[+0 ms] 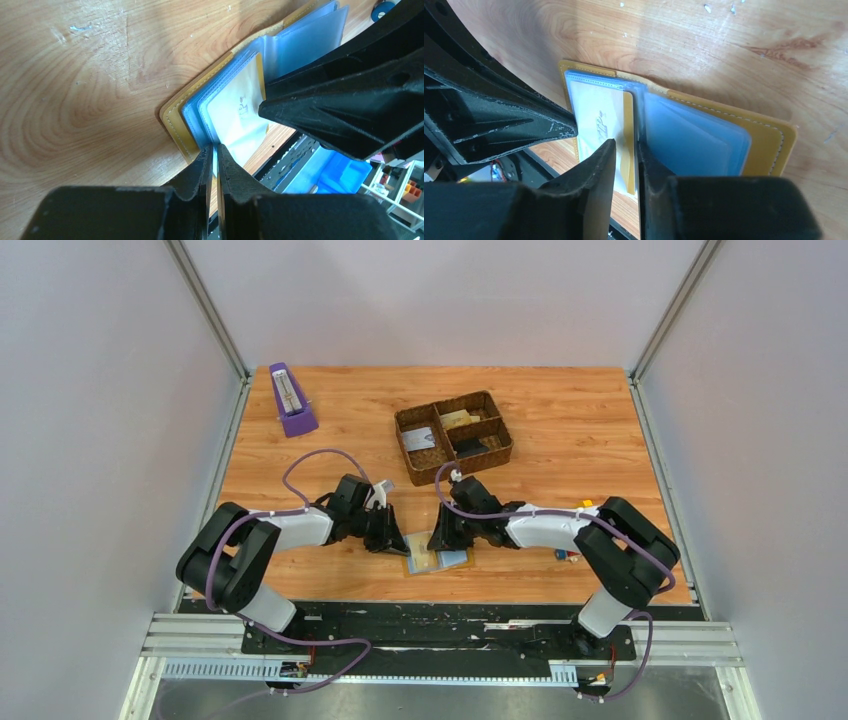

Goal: Take the credit cards out of the card holder
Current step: Remove the credit card from the card holder.

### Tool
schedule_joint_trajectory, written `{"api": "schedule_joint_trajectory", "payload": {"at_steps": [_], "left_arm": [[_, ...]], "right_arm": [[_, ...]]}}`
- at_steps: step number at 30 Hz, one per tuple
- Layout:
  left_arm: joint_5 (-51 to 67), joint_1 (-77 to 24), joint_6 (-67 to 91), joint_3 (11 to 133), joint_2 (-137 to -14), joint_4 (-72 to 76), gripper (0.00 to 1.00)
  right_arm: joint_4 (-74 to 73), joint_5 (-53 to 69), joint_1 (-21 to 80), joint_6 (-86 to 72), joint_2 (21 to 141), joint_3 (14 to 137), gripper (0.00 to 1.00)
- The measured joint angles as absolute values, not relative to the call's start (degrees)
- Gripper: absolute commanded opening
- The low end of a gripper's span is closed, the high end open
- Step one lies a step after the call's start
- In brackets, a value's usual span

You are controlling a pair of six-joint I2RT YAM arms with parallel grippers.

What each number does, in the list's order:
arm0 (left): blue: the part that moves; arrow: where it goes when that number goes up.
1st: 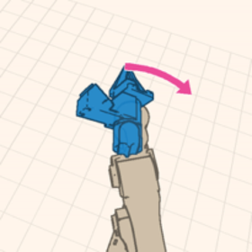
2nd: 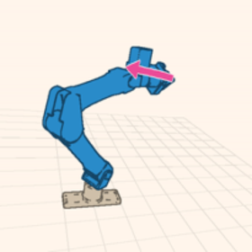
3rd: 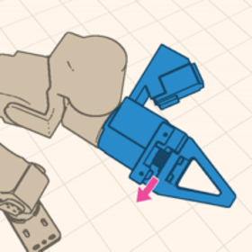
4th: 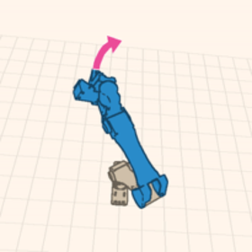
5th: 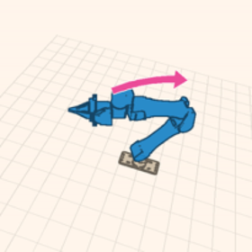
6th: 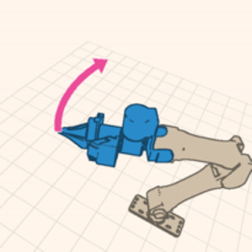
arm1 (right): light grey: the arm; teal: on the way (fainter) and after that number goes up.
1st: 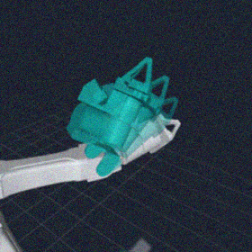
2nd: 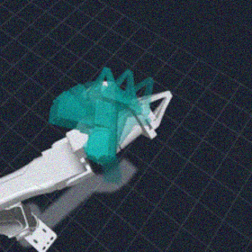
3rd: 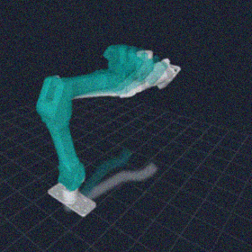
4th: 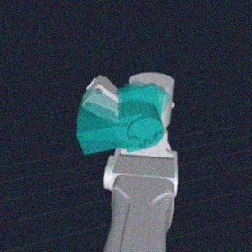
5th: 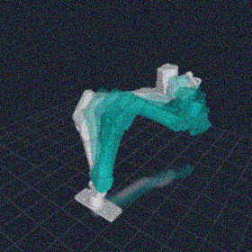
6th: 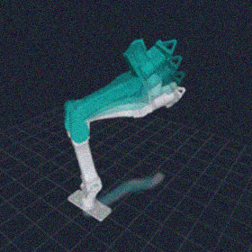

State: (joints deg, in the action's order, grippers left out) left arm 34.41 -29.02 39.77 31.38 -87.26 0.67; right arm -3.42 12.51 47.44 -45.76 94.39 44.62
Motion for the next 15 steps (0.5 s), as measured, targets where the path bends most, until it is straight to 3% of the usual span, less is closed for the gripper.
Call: {"api": "schedule_joint_trajectory", "payload": {"at_steps": [6,15], "left_arm": [[34.8,-28.8,39.8,31.4,-87.6,0.7,0.15],[35.7,-28.7,39.7,31.7,-88.5,0.8,0.15]], "right_arm": [[2.6,15.5,45.5,-46.4,93.7,40.6,0.0],[11.6,21.5,43.1,-48.4,92.4,34.3,0.0]]}}
